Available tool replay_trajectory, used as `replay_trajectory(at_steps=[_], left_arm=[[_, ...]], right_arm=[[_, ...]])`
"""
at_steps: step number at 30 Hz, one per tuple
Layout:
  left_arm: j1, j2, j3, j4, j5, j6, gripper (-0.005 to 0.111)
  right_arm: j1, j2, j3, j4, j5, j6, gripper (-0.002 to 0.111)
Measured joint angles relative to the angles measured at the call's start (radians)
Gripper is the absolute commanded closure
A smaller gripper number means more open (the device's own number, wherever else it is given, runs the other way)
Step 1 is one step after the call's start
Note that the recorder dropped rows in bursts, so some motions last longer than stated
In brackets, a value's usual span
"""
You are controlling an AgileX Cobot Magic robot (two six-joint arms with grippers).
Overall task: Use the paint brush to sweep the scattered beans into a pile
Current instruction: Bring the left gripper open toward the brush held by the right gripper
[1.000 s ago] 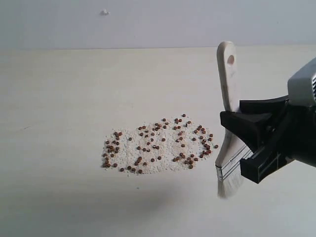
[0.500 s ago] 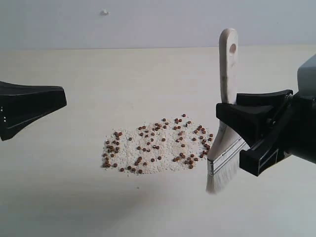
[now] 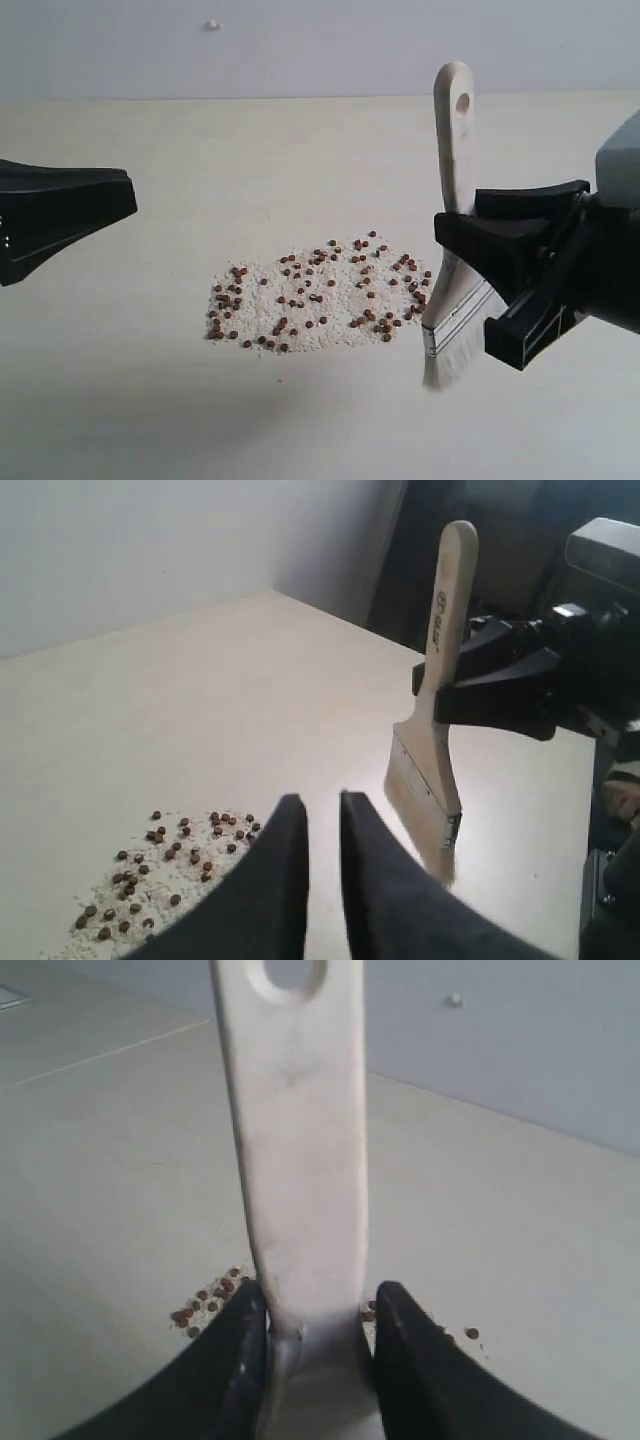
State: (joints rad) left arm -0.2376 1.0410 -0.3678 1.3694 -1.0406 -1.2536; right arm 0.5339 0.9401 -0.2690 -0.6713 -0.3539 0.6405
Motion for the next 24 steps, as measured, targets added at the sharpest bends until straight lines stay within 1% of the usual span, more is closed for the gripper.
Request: replay_trajectory(at_steps=[1,2,4,6,8,11,13,14,15,16,17,18,19,21,24], left_arm=[[0.0,0.002,0.0,-0.017,0.0,-0.016,0.096],[0.0,0.005,0.0,-0.031,0.0,-0.033,0.091],[0.0,0.015,0.0,-0.047,0.0,-0.063,0.079],[-0.007,0.027,0.0,-0.053,0.0,-0.078,0.059],[-0.022,0.043,0.0,-0.054,0.001,-0.085,0.049],[-0.06,0.067,0.0,-0.054,0.002,-0.085,0.047],[-0.11,0.086,0.0,-0.054,0.013,-0.05,0.046],[-0.146,0.104,0.0,-0.065,0.022,-0.023,0.044],[-0.163,0.112,0.0,-0.072,0.029,-0.009,0.041],[-0.207,0.133,0.0,-0.107,0.046,0.033,0.041],[-0.224,0.145,0.0,-0.124,0.052,0.056,0.041],[-0.265,0.164,0.0,-0.161,0.063,0.138,0.041],[-0.284,0.174,0.0,-0.186,0.068,0.187,0.041],[-0.348,0.186,-0.002,-0.259,0.148,0.389,0.041],[-0.381,0.186,-0.002,-0.298,0.203,0.536,0.041]], right_arm=[[0.0,0.0,0.0,-0.002,-0.005,0.0,0.108],[0.0,0.0,0.0,0.006,-0.009,0.0,0.108],[0.0,0.0,0.0,0.058,-0.013,-0.002,0.108],[0.0,0.0,0.0,0.121,-0.022,-0.002,0.108],[0.0,0.0,0.0,0.159,-0.039,-0.002,0.108],[0.0,0.0,0.0,0.189,-0.052,0.008,0.108],[0.0,0.0,0.0,0.235,-0.061,0.017,0.108],[0.0,0.0,0.0,0.266,-0.078,0.021,0.108],[0.0,0.0,0.0,0.28,-0.087,0.021,0.108],[0.0,0.0,0.0,0.312,-0.117,0.024,0.108],[0.0,0.0,0.0,0.325,-0.127,0.026,0.108],[0.0,0.0,0.0,0.361,-0.144,0.031,0.108],[0.0,0.0,0.0,0.384,-0.153,0.036,0.108],[0.0,0.004,0.0,0.481,-0.165,0.038,0.108],[0.0,0.038,-0.012,0.528,-0.163,0.04,0.108]])
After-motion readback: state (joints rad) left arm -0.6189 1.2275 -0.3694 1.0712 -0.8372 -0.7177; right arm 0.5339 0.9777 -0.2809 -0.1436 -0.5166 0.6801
